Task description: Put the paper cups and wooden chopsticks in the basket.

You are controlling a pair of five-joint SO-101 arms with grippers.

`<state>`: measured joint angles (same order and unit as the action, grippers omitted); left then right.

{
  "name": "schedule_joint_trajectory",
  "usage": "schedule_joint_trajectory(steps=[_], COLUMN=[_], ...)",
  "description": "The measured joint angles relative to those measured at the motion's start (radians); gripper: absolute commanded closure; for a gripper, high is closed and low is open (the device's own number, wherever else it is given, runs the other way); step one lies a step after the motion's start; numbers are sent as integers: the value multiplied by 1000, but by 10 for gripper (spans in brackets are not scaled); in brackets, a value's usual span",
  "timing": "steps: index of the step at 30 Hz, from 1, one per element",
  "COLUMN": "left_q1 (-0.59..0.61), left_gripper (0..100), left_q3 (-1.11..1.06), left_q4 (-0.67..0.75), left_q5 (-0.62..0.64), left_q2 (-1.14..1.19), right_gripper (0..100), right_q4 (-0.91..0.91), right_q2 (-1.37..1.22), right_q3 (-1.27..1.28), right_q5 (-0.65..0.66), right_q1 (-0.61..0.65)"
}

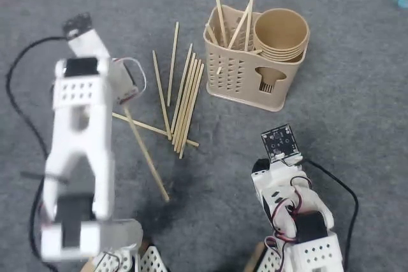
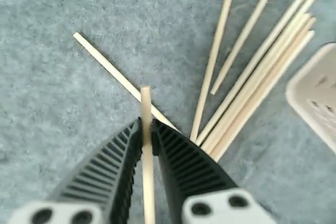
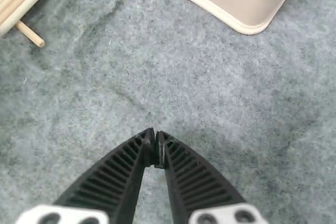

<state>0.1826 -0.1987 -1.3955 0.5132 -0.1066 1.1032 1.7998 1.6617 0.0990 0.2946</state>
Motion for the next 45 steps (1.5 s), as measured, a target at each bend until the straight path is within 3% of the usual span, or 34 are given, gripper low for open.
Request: schedule_joint_trajectory(steps=[8,17,23,36,39,45], left_q1=[2,0,2,-57,-117,-269], left_gripper=[989,989,989,989,989,989], left_q3=[-344,-509,-632,-847,-847,-776], left_q4=[121,245,486,1264,1344,1367], left_q5=[-5,-147,-222,-255,-252,-262], left_q2=[-437,-908,-1177,-1250,-1257,-1250], right_gripper=[990,990,990,990,990,990], right_q4=[-3,-3,-3,-3,-3,-3], right_q2=[0,0,0,0,0,0], right_q3=[0,0,0,0,0,0], right_q5=[0,0,0,0,0,0], right_q1=[-29,-29,-29,-29,-29,-29])
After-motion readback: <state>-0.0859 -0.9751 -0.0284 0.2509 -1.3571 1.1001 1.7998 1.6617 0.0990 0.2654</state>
